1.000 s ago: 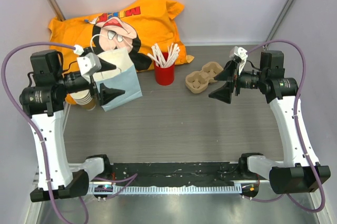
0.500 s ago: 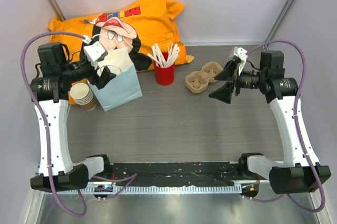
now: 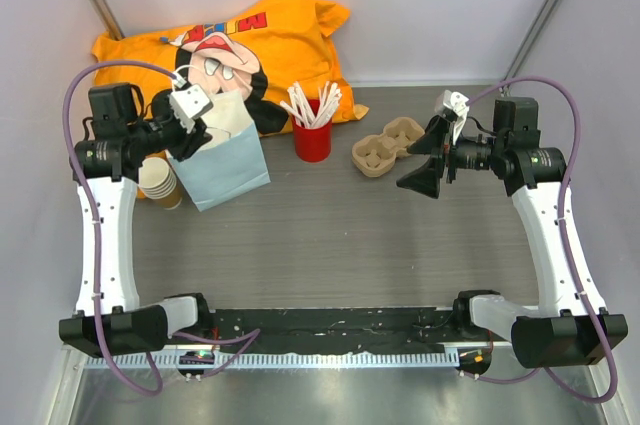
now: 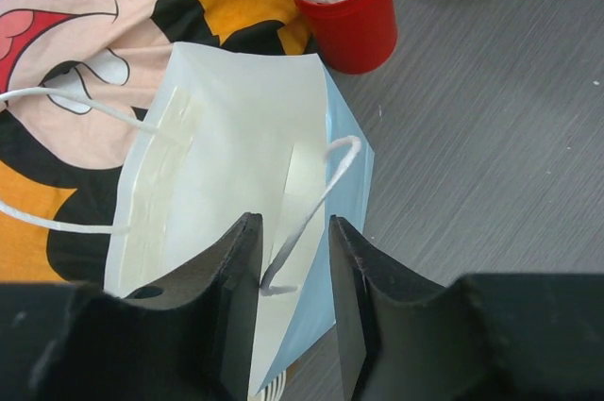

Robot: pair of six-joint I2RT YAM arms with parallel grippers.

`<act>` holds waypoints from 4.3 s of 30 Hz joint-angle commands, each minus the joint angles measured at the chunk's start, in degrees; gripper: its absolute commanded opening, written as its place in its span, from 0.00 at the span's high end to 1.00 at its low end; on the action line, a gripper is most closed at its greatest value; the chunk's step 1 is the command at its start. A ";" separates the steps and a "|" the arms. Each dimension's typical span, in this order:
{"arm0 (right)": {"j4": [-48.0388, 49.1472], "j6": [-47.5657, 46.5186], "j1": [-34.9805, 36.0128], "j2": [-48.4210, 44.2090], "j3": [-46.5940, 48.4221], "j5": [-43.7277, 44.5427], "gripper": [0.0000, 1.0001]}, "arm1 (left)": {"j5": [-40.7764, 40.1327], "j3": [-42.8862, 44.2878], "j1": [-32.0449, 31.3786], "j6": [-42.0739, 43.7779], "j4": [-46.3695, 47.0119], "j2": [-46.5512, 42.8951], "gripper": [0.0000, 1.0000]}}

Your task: Pack the takeout coffee

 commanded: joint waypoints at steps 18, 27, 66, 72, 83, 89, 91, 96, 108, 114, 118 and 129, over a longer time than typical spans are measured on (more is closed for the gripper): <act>0.06 -1.59 -0.16 0.22 0.61 -0.62 0.00 | 8.80 -0.33 0.27 -3.11 -0.70 -1.33 1.00; -0.03 -1.77 -0.16 0.05 0.52 -0.79 0.00 | 10.91 0.46 -2.54 -10.67 0.71 -1.77 1.00; 22.12 16.16 0.11 21.22 7.19 29.87 0.16 | 0.28 -1.65 -25.83 -38.01 10.29 -1.77 0.90; 22.74 15.20 1.69 31.41 13.17 34.09 0.24 | -1.48 -2.88 -30.06 -39.15 10.82 -1.60 0.80; 20.28 10.71 7.66 41.00 17.74 42.79 0.31 | -2.80 2.99 -30.41 -37.40 8.10 -0.81 0.30; 20.19 9.57 8.28 44.25 18.62 44.73 0.31 | -6.75 8.45 -30.41 -36.17 5.64 -0.72 0.09; 20.19 9.22 8.28 45.57 18.97 45.69 0.32 | -7.89 10.12 -30.41 -35.29 4.23 -1.15 0.03; 20.10 8.43 8.37 47.68 19.33 46.23 0.33 | -16.49 11.88 -30.23 -34.06 2.29 -2.83 0.00; 18.96 6.76 9.07 49.71 19.15 47.10 0.41 | -30.84 8.11 -28.39 -33.79 1.24 -6.78 0.00; 18.96 6.05 9.42 49.62 18.36 47.63 0.44 | -31.63 7.32 -27.68 -34.32 1.59 -7.31 0.00; 18.87 5.79 9.69 49.88 18.01 47.46 0.43 | -31.63 7.05 -27.42 -34.50 1.85 -6.96 0.00; 18.87 5.70 9.78 50.50 17.83 47.81 0.46 | -31.01 6.35 -27.24 -35.20 2.29 -6.43 0.00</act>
